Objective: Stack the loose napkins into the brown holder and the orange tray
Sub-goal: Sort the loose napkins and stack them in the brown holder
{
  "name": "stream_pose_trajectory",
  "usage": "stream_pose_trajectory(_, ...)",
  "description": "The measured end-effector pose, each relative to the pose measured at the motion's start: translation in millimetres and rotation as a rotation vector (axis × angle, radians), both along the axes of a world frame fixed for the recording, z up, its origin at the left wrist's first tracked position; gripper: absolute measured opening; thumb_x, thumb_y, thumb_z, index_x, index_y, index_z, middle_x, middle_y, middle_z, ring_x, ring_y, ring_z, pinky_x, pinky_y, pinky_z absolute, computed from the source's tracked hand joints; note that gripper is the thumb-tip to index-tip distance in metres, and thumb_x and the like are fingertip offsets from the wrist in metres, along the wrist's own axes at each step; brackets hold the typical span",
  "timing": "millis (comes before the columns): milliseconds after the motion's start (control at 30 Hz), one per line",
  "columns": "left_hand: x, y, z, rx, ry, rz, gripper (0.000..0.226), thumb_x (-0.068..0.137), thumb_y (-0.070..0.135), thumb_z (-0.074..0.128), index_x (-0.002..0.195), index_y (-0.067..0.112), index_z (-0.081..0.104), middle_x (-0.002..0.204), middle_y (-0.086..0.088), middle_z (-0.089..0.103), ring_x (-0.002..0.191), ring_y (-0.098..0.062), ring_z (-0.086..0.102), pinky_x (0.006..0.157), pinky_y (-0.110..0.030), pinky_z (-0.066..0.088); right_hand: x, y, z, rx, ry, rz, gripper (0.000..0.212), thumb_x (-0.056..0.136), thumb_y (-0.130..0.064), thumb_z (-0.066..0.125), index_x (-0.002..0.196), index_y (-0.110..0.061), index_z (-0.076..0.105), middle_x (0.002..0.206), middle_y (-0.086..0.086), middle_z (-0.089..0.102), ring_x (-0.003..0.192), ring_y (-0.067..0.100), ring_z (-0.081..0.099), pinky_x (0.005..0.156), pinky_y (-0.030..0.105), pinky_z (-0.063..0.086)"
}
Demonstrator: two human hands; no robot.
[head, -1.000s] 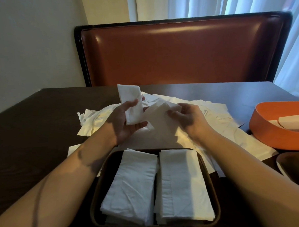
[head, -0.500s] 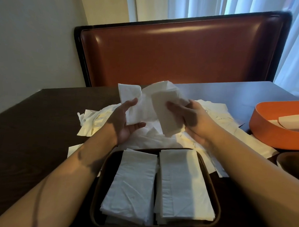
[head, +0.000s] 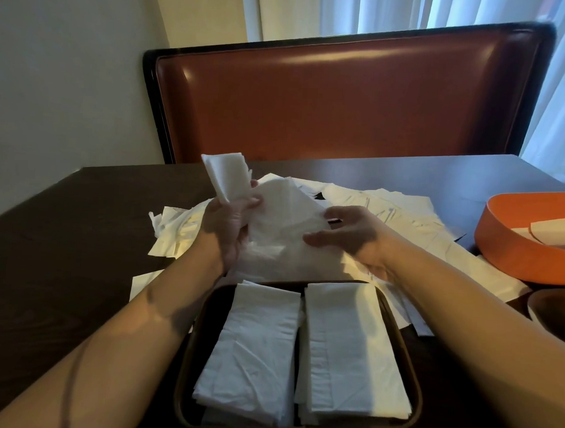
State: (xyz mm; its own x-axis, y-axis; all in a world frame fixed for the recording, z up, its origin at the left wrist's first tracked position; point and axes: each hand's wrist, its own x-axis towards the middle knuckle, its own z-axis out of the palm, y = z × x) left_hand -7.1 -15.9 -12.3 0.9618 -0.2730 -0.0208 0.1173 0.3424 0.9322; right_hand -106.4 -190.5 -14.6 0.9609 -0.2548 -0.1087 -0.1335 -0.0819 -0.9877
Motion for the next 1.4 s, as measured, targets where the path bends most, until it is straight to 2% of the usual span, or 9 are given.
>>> stream_pose_trajectory(167, 11, 1, 4, 0.054, -0.006, 0.235, 0.024, 0.080, 0.015, 0.073, 0.103, 0.022, 0.072, 0.107, -0.001, 0.071, 0.102, -0.022, 0.068, 0.088, -0.041, 0.056, -4, -9, 3, -0.130, -0.070, -0.120, 0.028, 0.083, -0.012, 0.077, 0.109, -0.006, 0.069, 0.100, 0.005, 0.071, 0.091, 0.019, 0.065, 0.082, 0.029, 0.053)
stream_pose_trajectory(300, 10, -2, 12, 0.112, -0.073, 0.309, 0.024, 0.096, 0.027, 0.059, 0.118, 0.018, 0.060, 0.098, 0.001, 0.065, 0.079, -0.010, 0.063, 0.054, -0.020, 0.050, -11, -12, 9, 0.026, -0.277, -0.147, 0.006, 0.088, -0.006, 0.069, 0.093, -0.007, 0.072, 0.083, 0.004, 0.071, 0.078, 0.015, 0.064, 0.071, 0.028, 0.052)
stream_pose_trajectory(433, 1, 0, 15, 0.110, -0.186, 0.361, 0.026, 0.098, 0.032, 0.055, 0.120, 0.017, 0.055, 0.095, 0.002, 0.068, 0.074, -0.007, 0.064, 0.053, -0.021, 0.049, -18, -8, 23, 0.285, -0.362, -0.033, 0.010, 0.092, -0.002, 0.059, 0.096, -0.006, 0.067, 0.078, 0.004, 0.070, 0.071, 0.014, 0.066, 0.065, 0.028, 0.058)
stream_pose_trajectory(633, -25, 5, 25, -0.059, -0.008, -0.229, 0.037, 0.099, 0.047, 0.044, 0.112, 0.019, 0.065, 0.080, -0.005, 0.070, 0.072, -0.020, 0.061, 0.058, -0.030, 0.038, -20, -3, 27, 0.426, -0.388, 0.113, 0.031, 0.081, -0.011, 0.068, 0.111, -0.011, 0.065, 0.095, 0.005, 0.070, 0.088, 0.016, 0.067, 0.079, 0.032, 0.059)
stream_pose_trajectory(833, -42, -1, 21, 0.152, 0.123, -0.645, 0.063, 0.081, 0.068, 0.037, 0.109, 0.018, 0.064, 0.084, -0.011, 0.067, 0.076, -0.029, 0.063, 0.045, -0.027, 0.043, -15, 11, 20, 0.094, -0.417, -0.060, 0.013, 0.087, -0.011, 0.072, 0.098, -0.005, 0.067, 0.086, 0.012, 0.073, 0.079, 0.026, 0.064, 0.074, 0.046, 0.051)
stream_pose_trajectory(1033, -40, -9, 15, 0.094, 0.210, -0.832, 0.088, 0.076, 0.080, 0.022, 0.095, 0.017, 0.080, 0.100, -0.011, 0.072, 0.100, -0.033, 0.066, 0.061, -0.036, 0.056, -12, 20, 16, 0.049, -0.396, -0.150, 0.024, 0.088, -0.013, 0.072, 0.106, 0.001, 0.067, 0.083, 0.006, 0.071, 0.059, 0.007, 0.065, 0.045, 0.024, 0.050)
stream_pose_trajectory(1200, -45, -10, 17, 0.141, 0.156, -0.857, 0.087, 0.071, 0.079, 0.019, 0.106, 0.020, 0.073, 0.094, -0.006, 0.073, 0.088, -0.023, 0.071, 0.059, -0.031, 0.049, -9, 22, 15, 0.123, -0.376, -0.145, 0.022, 0.088, -0.014, 0.073, 0.103, 0.001, 0.067, 0.085, 0.010, 0.065, 0.055, 0.009, 0.061, 0.039, 0.022, 0.042)
stream_pose_trajectory(1300, -46, -11, 17, 0.142, 0.142, -0.833, 0.083, 0.070, 0.077, 0.024, 0.113, 0.016, 0.060, 0.094, -0.008, 0.070, 0.085, -0.024, 0.067, 0.055, -0.029, 0.046, -8, 23, 12, 0.153, -0.395, -0.150, 0.016, 0.088, -0.013, 0.073, 0.097, -0.001, 0.067, 0.080, 0.014, 0.060, 0.048, 0.015, 0.053, 0.039, 0.024, 0.038)
stream_pose_trajectory(1400, -42, -7, 16, 0.108, 0.113, -0.749, 0.072, 0.075, 0.071, 0.034, 0.111, 0.015, 0.061, 0.089, -0.010, 0.070, 0.079, -0.023, 0.068, 0.050, -0.028, 0.048, -4, 20, 9, -0.049, -0.433, -0.251, 0.024, 0.091, -0.022, 0.070, 0.113, -0.012, 0.067, 0.087, 0.011, 0.064, 0.068, 0.016, 0.059, 0.054, 0.024, 0.050)
